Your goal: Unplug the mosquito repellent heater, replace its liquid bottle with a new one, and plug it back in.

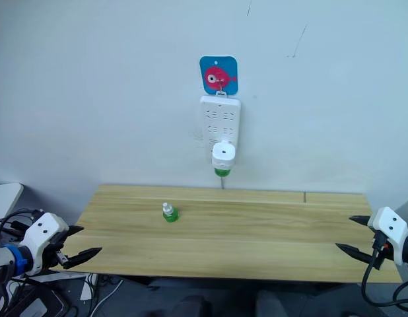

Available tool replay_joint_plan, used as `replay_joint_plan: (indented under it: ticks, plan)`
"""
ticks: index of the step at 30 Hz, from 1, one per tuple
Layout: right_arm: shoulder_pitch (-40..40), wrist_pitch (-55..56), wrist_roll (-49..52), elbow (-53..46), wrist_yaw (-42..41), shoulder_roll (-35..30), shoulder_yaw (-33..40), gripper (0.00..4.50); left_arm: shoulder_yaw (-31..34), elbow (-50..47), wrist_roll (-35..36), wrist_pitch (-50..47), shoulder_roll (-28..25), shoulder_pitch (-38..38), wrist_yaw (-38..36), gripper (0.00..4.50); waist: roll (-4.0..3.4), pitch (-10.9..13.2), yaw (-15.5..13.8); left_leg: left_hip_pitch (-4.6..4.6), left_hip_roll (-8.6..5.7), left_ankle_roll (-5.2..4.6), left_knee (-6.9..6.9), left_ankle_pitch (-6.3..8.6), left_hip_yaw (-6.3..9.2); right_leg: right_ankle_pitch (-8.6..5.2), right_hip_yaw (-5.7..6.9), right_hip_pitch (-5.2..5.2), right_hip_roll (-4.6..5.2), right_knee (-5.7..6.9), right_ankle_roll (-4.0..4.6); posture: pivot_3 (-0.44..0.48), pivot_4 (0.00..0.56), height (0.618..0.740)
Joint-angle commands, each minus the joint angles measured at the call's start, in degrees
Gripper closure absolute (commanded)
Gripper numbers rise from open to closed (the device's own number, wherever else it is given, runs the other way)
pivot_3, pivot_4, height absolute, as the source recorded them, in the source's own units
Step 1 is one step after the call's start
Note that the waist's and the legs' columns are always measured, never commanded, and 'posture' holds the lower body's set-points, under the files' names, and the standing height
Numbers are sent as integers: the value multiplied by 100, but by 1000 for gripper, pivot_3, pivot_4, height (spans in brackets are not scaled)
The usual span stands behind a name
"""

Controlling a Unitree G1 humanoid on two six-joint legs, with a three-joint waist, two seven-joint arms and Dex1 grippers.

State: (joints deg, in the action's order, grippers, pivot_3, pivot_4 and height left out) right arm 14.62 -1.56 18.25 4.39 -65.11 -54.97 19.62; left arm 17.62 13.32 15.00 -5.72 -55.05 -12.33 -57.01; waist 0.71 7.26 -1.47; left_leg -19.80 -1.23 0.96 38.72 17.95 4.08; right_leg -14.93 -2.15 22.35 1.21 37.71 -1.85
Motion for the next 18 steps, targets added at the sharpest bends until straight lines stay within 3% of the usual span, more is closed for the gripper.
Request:
replay_joint_plan:
  ticks: [1, 18]
  plan:
    - [-11, 78, 67, -61, -14, -37, 267, 14, 69, 245, -76, 252, -58, 192, -79, 0, 0, 1, 0, 0, 0, 0, 0, 0, 0, 0, 0, 0, 0, 0, 0, 94, 83, 730]
    - [42, -151, 144, -292, 74, 39, 314, 14, 30, 1499, 76, 1128, 75, 830, -898, 0, -1, 1, 1, 1, 0, 1, 0, 1, -1, 12, 2, 1, 0, 1, -19, 81, 73, 730]
